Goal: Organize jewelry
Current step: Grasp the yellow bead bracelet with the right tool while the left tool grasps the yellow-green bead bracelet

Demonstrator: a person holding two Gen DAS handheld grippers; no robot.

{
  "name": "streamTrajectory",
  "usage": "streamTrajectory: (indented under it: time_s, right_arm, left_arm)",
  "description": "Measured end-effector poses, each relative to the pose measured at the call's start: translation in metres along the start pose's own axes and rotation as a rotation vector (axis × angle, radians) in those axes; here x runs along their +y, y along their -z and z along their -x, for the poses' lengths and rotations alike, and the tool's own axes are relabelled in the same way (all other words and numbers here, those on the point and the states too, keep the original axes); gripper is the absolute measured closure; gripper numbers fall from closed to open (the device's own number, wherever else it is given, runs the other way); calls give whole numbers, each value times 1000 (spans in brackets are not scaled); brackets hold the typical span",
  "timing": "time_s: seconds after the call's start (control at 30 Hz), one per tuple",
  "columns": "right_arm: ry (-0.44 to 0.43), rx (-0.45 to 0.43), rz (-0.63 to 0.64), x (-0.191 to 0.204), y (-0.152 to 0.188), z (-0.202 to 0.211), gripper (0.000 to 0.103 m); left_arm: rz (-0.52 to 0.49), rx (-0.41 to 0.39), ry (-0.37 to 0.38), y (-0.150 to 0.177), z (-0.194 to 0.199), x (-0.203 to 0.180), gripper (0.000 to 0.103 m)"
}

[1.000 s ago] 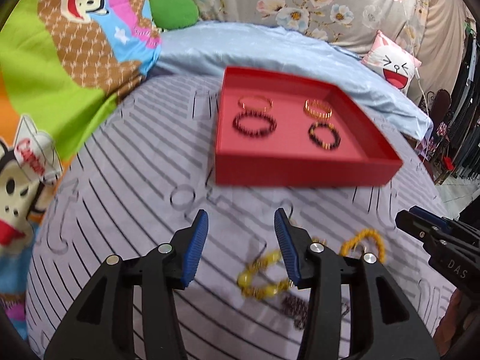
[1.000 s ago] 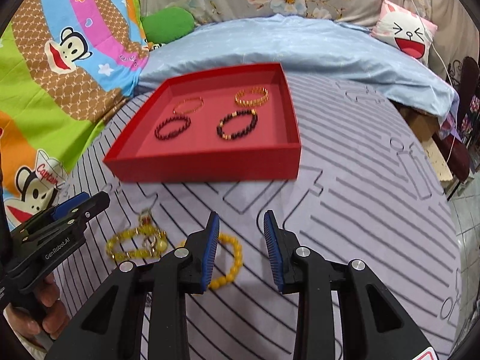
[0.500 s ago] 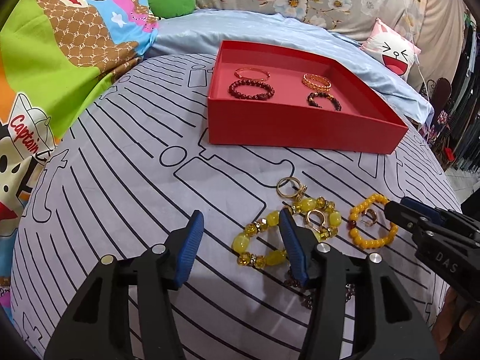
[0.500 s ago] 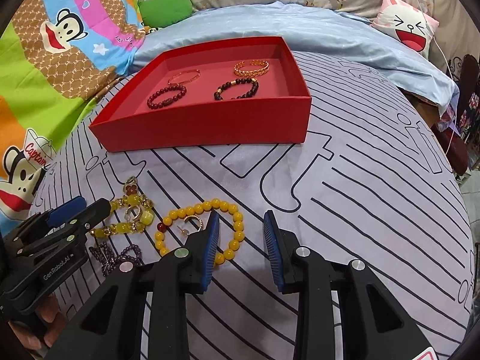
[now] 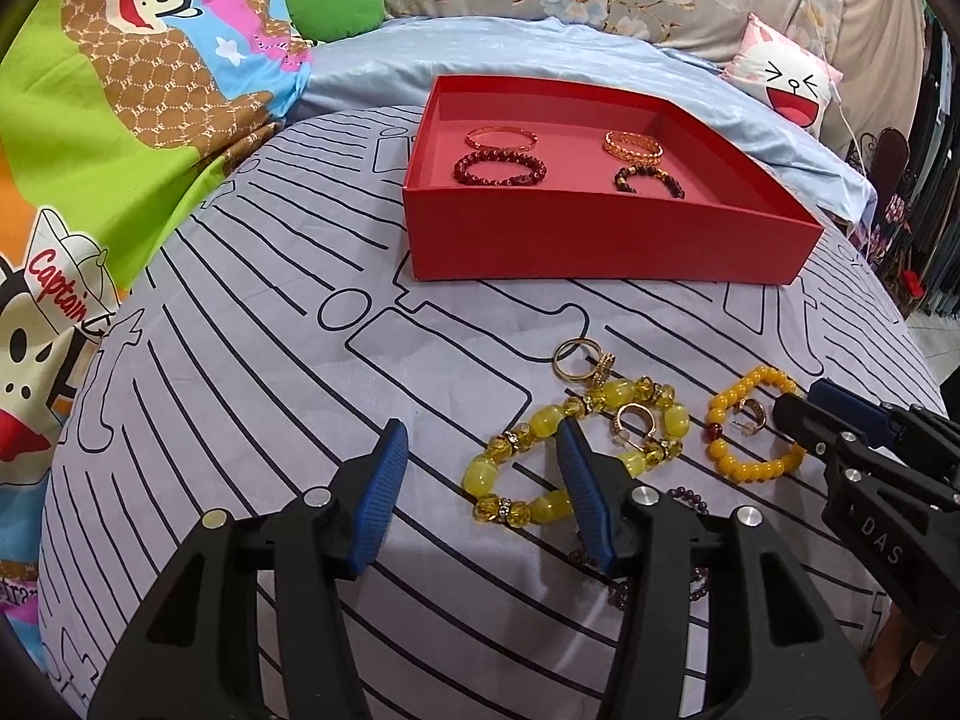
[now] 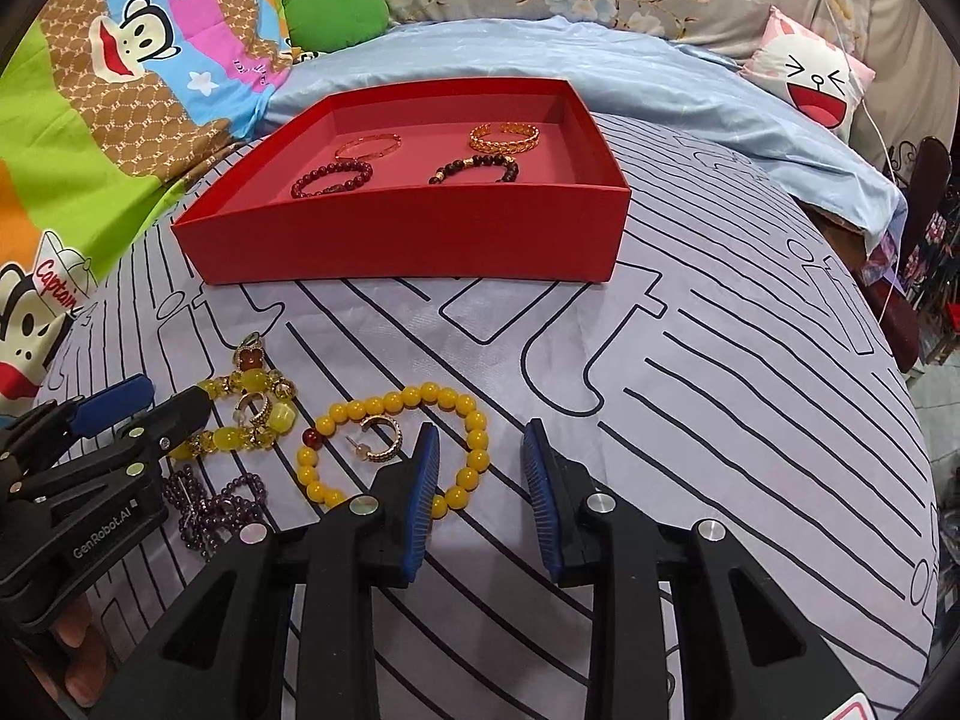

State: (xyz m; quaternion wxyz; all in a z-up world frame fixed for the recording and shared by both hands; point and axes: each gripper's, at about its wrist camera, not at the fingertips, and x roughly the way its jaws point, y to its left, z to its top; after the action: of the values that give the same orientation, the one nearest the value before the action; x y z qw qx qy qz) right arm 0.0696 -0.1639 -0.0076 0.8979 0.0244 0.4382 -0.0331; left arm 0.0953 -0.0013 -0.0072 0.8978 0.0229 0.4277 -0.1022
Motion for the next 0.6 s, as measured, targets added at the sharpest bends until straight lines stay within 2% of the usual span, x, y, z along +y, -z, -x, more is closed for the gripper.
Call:
streamTrajectory:
  time_s: [0.13, 0.33, 0.47, 0.6]
  right_arm:
    - [0, -1, 3, 1, 2, 1, 80]
    - [-14, 1, 3, 0, 5, 5, 92]
    - [-22, 6, -5, -2, 8, 8, 94]
    - [-43, 18, -27, -6, 11, 11, 96]
  left_arm:
    - [7, -2, 2, 1, 0, 2, 58]
    - [3, -6, 15, 3, 3, 2, 78]
    - [3, -6, 36, 6, 6, 1, 94]
    - [-4, -6, 45, 10, 10, -2, 94]
